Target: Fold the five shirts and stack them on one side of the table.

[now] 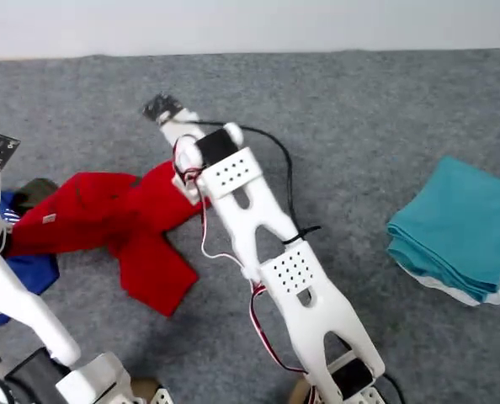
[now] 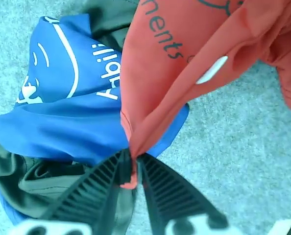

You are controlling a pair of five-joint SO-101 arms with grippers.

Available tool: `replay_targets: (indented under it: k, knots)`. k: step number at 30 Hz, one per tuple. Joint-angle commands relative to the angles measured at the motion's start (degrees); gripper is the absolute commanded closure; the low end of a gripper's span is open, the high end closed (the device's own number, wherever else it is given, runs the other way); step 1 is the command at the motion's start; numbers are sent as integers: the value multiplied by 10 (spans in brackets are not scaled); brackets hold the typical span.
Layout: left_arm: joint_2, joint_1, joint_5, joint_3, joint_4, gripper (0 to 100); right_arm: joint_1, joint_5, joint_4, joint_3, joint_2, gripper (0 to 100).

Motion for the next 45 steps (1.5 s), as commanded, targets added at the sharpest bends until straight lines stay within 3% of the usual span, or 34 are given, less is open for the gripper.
replay_targets:
  k: [1,11,21,27,31,38,45]
  knots:
    - [-28,-1,3,-7,-7,995,29,6,22,-31,-42,987]
    - [-28,15,126,-160,18,995,76,6,22,-33,-204,989]
    - [-28,150,318,-458,50,995,111,4,12,-33,-391,989]
    - [-28,218,326,-614,50,995,140,7,10,-33,-515,989]
    - [-28,220,326,-695,47,995,169,8,10,-31,-593,989]
    - [-28,219,325,-819,52,995,210,74,3,-30,-706,989]
    - [-29,219,246,-840,102,995,235,116,21,-29,-785,989]
